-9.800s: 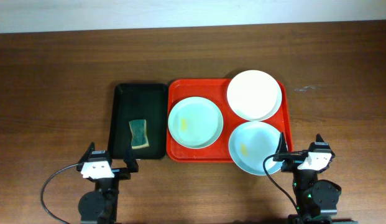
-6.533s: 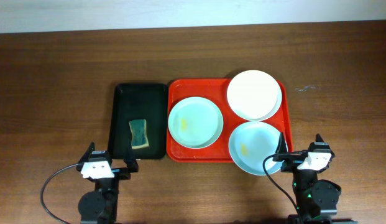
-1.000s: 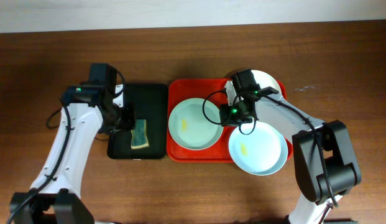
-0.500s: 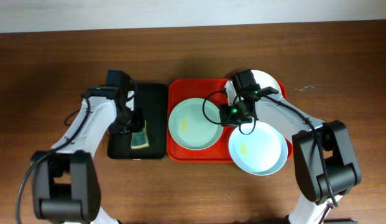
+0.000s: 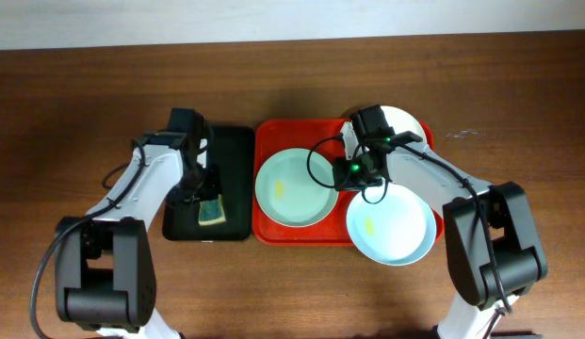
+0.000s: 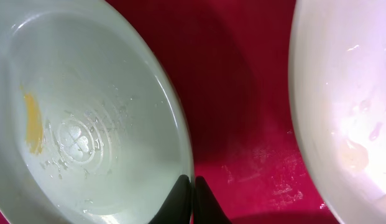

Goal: Clean dirty plates on tray and stack at the side
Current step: 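Lower the left gripper and grasp the green-yellow sponge on the black tray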

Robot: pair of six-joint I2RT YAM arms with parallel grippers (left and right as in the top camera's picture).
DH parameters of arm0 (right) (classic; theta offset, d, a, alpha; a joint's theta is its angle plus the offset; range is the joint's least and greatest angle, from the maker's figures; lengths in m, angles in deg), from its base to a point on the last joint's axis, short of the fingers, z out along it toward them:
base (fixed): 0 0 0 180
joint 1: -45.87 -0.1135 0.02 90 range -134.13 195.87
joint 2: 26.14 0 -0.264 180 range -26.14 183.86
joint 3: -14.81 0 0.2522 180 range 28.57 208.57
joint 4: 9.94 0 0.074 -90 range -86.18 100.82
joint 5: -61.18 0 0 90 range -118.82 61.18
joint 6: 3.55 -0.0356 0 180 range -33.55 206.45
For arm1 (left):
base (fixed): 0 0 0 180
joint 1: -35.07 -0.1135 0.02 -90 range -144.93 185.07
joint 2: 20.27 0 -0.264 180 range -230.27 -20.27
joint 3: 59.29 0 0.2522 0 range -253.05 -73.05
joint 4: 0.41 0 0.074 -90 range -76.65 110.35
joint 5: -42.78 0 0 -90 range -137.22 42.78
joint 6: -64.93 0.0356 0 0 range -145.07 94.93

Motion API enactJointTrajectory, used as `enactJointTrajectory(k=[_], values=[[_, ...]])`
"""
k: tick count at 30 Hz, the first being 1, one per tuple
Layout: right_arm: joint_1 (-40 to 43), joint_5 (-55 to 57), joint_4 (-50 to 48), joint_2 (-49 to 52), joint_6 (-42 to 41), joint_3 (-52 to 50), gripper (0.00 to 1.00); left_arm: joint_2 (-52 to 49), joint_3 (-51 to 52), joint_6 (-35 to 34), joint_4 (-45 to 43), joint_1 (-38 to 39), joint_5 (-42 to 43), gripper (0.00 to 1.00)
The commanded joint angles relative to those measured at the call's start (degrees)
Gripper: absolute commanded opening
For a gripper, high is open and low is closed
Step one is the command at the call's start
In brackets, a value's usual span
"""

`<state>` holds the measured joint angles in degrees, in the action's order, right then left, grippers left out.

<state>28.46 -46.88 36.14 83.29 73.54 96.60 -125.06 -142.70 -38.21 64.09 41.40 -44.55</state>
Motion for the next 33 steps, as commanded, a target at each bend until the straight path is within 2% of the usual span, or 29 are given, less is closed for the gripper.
enactJointTrajectory(k=[1,9,17,19,20,21,22,24,27,28,31,33], values=[[-0.22,-0.55,-0.17,0.28,-0.04,0.37,0.05,-1.25,2.86,-0.55,-1.53,0.09,-0.13,0.31],[-0.22,-0.55,-0.22,0.28,-0.04,0.37,0.05,-1.29,5.4,-0.57,-4.94,0.09,0.11,0.31],[-0.22,-0.55,-0.22,0.28,-0.04,0.37,0.06,-1.29,8.11,-0.55,-7.61,0.07,0.5,0.27],[-0.22,-0.55,-0.22,0.28,-0.04,0.37,0.13,-1.29,8.59,-0.55,-8.35,0.07,0.5,0.25],[-0.22,-0.55,-0.22,0.28,-0.04,0.37,0.17,-1.29,8.61,-0.55,-8.61,0.07,0.52,0.21],[-0.22,-0.55,-0.24,0.28,-0.07,0.37,0.29,-1.29,8.61,-0.55,-8.74,0.07,0.52,0.08],[-0.22,-0.55,-0.24,0.28,-0.04,0.37,0.37,-1.27,8.59,-0.55,-8.81,0.07,0.59,0.0],[-0.22,-0.55,-0.22,0.28,-0.07,0.37,0.45,-1.27,8.59,0.17,-9.53,0.07,0.72,0.0],[-0.22,-0.55,-0.22,0.28,-0.07,0.37,0.47,-0.04,7.3,3.26,-10.12,0.04,0.15,0.0],[-0.22,-0.55,-0.22,0.28,-0.07,0.37,0.45,1.07,6.34,4.04,-9.66,0.0,-0.31,0.0],[-0.22,-0.57,-0.24,0.28,-0.07,0.37,0.14,6.05,3.02,6.47,-8.02,0.02,-1.81,0.0],[-0.22,-0.59,-0.24,0.28,-0.07,0.37,0.11,10.03,1.51,6.43,-7.89,0.02,-2.99,0.0]])
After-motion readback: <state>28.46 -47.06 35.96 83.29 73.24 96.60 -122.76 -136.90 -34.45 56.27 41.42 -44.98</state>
